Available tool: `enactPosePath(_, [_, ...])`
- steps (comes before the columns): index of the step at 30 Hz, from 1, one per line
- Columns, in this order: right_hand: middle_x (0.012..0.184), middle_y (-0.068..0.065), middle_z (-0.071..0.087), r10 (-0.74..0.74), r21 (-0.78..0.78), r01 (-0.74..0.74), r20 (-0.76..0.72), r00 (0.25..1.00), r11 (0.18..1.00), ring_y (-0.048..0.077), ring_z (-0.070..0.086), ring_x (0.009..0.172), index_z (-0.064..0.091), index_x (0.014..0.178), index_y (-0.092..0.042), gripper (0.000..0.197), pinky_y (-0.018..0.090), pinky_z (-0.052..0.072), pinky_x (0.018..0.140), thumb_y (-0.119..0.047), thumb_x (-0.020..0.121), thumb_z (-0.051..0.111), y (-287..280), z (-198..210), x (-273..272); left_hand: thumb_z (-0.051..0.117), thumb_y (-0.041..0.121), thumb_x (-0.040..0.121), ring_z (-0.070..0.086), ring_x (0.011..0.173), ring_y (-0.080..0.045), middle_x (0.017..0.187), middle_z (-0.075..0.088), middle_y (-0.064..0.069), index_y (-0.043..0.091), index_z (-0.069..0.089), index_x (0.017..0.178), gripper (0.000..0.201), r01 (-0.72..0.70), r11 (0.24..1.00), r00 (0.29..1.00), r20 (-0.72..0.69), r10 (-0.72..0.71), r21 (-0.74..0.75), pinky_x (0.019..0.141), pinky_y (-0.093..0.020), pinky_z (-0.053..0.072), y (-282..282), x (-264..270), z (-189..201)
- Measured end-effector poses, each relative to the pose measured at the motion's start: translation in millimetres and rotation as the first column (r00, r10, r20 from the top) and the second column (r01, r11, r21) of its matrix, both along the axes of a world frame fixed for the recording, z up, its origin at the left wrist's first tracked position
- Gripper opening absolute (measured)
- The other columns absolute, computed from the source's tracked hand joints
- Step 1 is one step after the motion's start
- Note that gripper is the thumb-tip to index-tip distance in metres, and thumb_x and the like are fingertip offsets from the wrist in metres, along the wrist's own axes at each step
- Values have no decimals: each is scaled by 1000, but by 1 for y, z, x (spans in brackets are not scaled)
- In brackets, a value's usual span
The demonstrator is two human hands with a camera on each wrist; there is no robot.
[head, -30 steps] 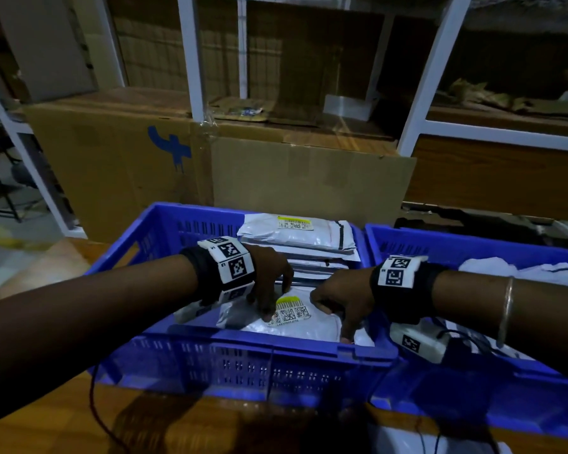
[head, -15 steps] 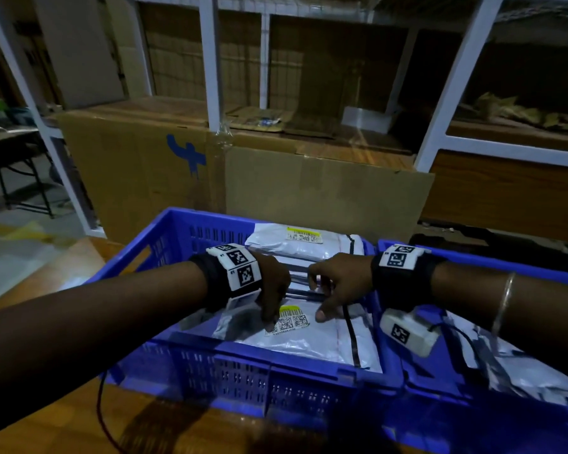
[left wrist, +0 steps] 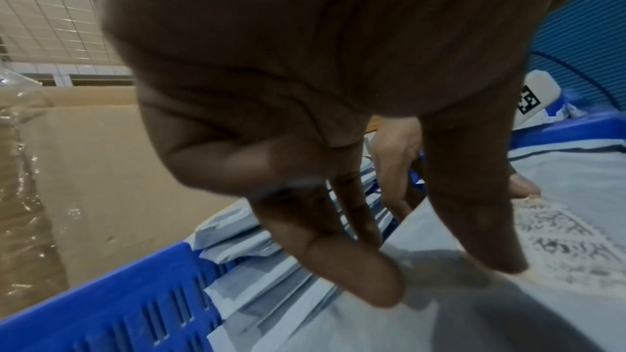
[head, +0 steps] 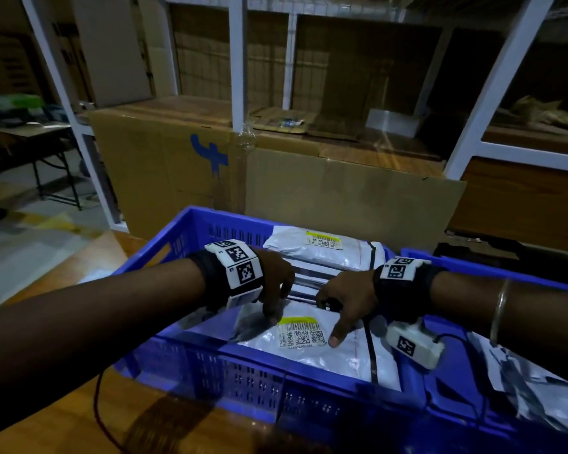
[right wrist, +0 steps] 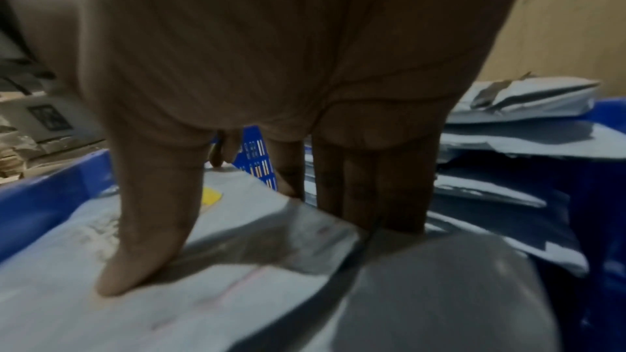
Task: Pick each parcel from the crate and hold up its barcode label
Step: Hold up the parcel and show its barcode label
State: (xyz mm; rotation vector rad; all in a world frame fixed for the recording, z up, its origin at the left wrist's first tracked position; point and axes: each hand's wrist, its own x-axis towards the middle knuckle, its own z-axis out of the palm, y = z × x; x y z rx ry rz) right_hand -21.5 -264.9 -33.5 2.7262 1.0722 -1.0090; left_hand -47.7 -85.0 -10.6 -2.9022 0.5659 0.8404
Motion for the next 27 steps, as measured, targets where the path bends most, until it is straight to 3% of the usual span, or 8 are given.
enactPosePath(4, [82, -16, 58, 5, -11, -5, 27, 1000, 1000, 2, 54, 76, 55, 92, -35, 37, 20, 40, 66, -58, 72, 78, -4, 1, -8, 84, 27, 73, 59, 59, -12, 104, 72, -11, 14, 59, 120, 55, -75, 994, 996, -56, 70, -83, 49, -16, 50, -3, -4, -4])
enactPosePath(9, [115, -3, 62, -57, 15, 56, 73, 996, 998, 16, 59, 101, 53, 129, -28, 71, 34, 52, 92, -63, 72, 75, -6, 10, -11, 72, 24, 85, 57, 54, -11, 87, 69, -6, 13, 59, 120, 38, -98, 989, 995, -28, 96, -114, 46, -16, 47, -1, -12, -1])
enactPosePath(11, [118, -2, 64, -66, 34, 62, 122, 990, 998, 15, 58, 101, 55, 129, -27, 65, 29, 48, 92, -61, 77, 72, -5, 19, -13, 59, 14, 93, 66, 65, -17, 101, 71, -8, 14, 60, 121, 28, -120, 981, 992, 10, 123, -151, 49, -16, 48, 5, -14, 5])
enactPosePath(13, [118, -1, 66, -87, 85, 73, 165, 982, 994, 16, 58, 103, 57, 128, -26, 58, 24, 43, 88, -57, 81, 69, -3, 28, -15, 50, 1, 92, 70, 72, -20, 112, 69, -12, 12, 60, 122, 33, -165, 962, 986, 2, 169, -218, 52, -19, 49, 15, -14, 11])
enactPosePath(16, [113, -1, 69, -138, 172, 106, 189, 972, 979, 16, 61, 98, 60, 124, -25, 50, 23, 45, 82, -52, 82, 71, 0, 40, -16, 49, -3, 93, 60, 45, -1, 117, 66, -17, 9, 61, 121, 32, -225, 915, 971, 3, 240, -336, 47, -19, 50, 30, -15, 23])
enactPosePath(20, [104, 2, 72, -241, 292, 186, 164, 957, 938, 17, 65, 85, 64, 117, -21, 43, 28, 52, 79, -44, 82, 75, 13, 54, -19, 45, 7, 99, 66, 82, -28, 109, 65, -16, 4, 62, 121, 28, -227, 876, 948, 108, 299, -425, 58, -21, 53, 56, -17, 36])
enactPosePath(23, [96, 2, 73, -291, 340, 231, 138, 947, 912, 7, 64, 68, 64, 111, -18, 37, 28, 54, 68, -36, 82, 77, 28, 63, -23, 49, 22, 100, 65, 75, -26, 108, 67, -16, 9, 63, 118, 26, -233, 844, 930, 144, 338, -482, 68, -31, 55, 80, -20, 45])
enactPosePath(27, [84, -1, 72, -344, 422, 278, 89, 935, 863, 11, 67, 69, 65, 104, -12, 24, 26, 54, 58, -25, 86, 74, 65, 74, -34, 49, 26, 101, 60, 56, -10, 94, 68, -9, 6, 62, 116, 28, -240, 783, 923, 116, 368, -573, 47, -19, 51, 123, -23, 56])
